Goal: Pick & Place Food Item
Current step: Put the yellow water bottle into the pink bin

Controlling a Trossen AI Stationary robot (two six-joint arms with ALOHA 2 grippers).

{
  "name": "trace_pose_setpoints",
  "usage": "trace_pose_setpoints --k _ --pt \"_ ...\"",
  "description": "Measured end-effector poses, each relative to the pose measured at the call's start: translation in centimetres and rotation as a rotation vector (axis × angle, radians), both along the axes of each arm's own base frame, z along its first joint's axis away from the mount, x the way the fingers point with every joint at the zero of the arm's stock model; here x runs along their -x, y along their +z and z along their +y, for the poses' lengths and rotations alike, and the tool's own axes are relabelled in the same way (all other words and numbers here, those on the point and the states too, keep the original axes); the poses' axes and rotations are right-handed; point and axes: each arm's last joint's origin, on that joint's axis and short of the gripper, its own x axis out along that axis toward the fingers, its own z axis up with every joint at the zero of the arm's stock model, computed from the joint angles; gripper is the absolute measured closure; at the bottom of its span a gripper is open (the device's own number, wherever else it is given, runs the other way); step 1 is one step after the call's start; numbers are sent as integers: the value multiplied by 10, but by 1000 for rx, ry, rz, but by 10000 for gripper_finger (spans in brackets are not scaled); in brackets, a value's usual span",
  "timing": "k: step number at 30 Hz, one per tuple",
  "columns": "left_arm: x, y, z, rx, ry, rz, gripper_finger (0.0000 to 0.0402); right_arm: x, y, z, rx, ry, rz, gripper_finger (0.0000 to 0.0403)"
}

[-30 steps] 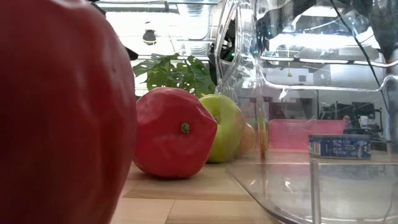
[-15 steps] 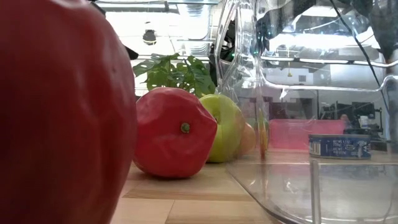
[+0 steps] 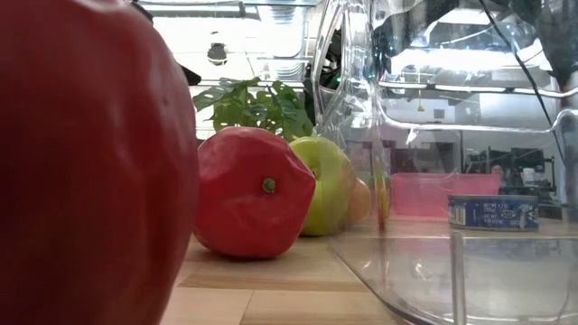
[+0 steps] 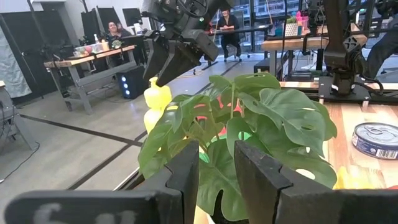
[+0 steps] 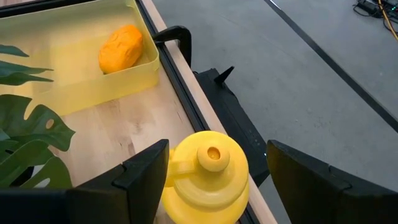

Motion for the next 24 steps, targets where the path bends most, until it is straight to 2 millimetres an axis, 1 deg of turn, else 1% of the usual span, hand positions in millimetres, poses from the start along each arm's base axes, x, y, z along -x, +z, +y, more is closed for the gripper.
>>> trace_pose_setpoints --k 11,13,17,24 --pt "0 0 0 0 0 0 312 -2 3 -1 23 0 -30 138" --pt "0 0 0 0 0 -1 312 -4 -1 -2 19 1 -24 138" --pt "0 0 0 -1 0 -3 312 -7 -15 -5 -6 -12 17 138" --pt "0 0 0 0 0 -1 312 -10 -17 -4 7 -9 14 138"
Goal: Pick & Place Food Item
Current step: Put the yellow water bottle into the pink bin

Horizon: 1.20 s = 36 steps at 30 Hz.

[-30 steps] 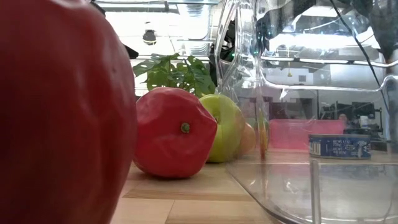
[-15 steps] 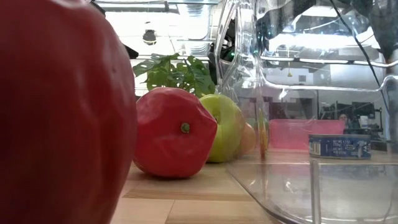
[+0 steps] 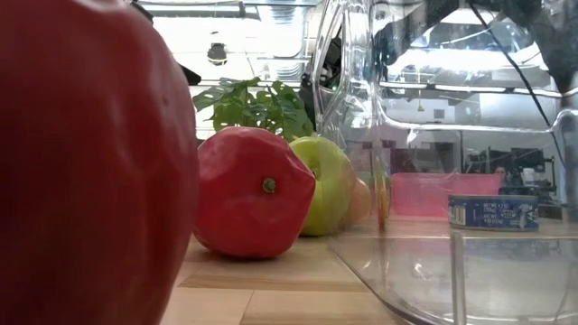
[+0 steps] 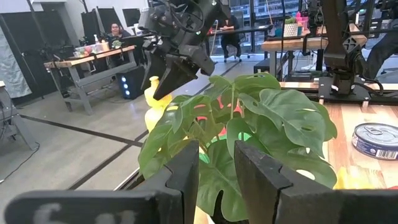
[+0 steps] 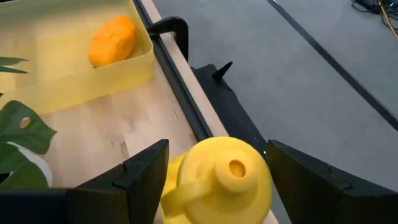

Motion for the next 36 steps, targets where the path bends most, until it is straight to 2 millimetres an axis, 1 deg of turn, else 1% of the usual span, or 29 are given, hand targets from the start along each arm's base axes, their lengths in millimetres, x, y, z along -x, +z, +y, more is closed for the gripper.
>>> trace_pose_setpoints --k 3,11,17,25,31,36 --pt "0 0 0 0 0 1 312 1 3 0 15 1 -7 138" --pt "0 0 0 0 0 1 312 1 5 -2 20 -6 -20 138" --pt "0 0 0 -2 0 3 312 0 12 -1 54 0 -53 138" --pt "0 0 0 -3 0 3 312 3 15 -1 63 -23 -41 138" --pt "0 0 0 -3 0 3 312 8 22 6 80 -41 -1 138" --pt "0 0 0 -3 0 3 312 10 21 7 61 -47 27 138"
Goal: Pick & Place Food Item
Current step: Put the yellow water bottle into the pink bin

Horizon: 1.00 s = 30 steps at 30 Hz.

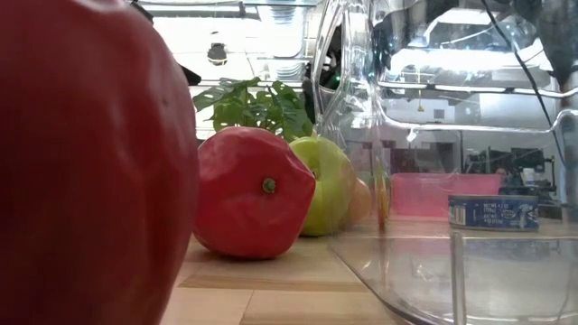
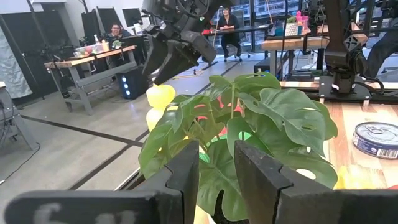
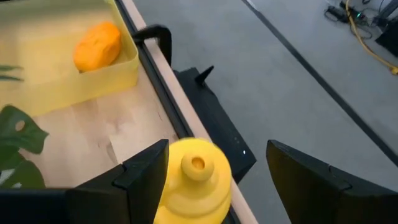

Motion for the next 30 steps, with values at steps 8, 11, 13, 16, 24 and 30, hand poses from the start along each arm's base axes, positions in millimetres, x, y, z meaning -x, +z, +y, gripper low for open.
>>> trace_pose_setpoints --k 8,11,13,16,24,30 --pt "0 0 0 0 0 0 312 -1 -5 0 -17 6 15 138" --pt "0 0 0 0 0 0 312 -1 -4 0 -16 6 14 138" --pt "0 0 0 0 0 0 312 -1 -4 0 -16 5 13 138" --pt "0 0 0 0 0 0 312 -1 -4 0 -16 5 14 141" --pt "0 0 0 0 0 0 312 -1 -4 0 -13 8 15 209" --pt "0 0 0 0 0 0 312 -1 -4 0 -11 11 17 284"
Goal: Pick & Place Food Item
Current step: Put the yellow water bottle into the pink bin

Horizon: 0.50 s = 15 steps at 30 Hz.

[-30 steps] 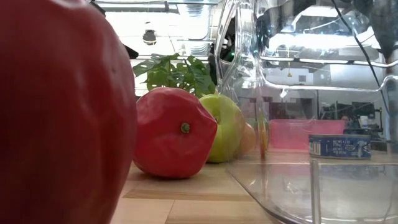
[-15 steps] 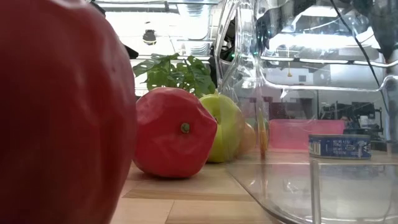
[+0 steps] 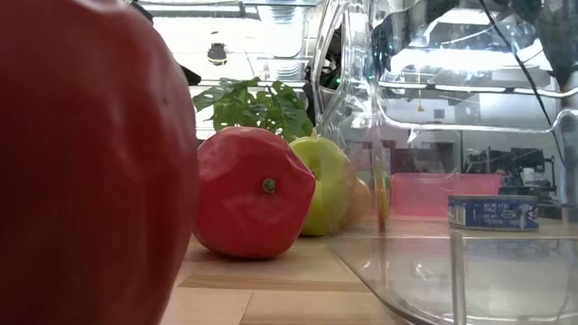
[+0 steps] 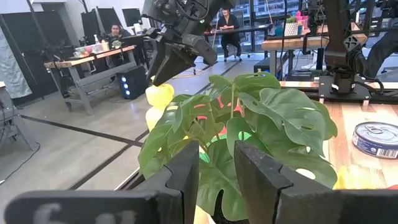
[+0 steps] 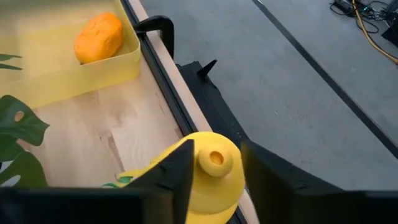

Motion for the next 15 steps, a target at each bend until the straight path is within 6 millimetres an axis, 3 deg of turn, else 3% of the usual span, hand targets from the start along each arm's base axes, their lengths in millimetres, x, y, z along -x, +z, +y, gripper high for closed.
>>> trace_pose_setpoints --k 6,15 --pt "0 -1 0 2 0 9 312 0 0 0 3 6 1 334" --pt "0 -1 0 3 0 11 312 0 0 0 3 7 3 340"
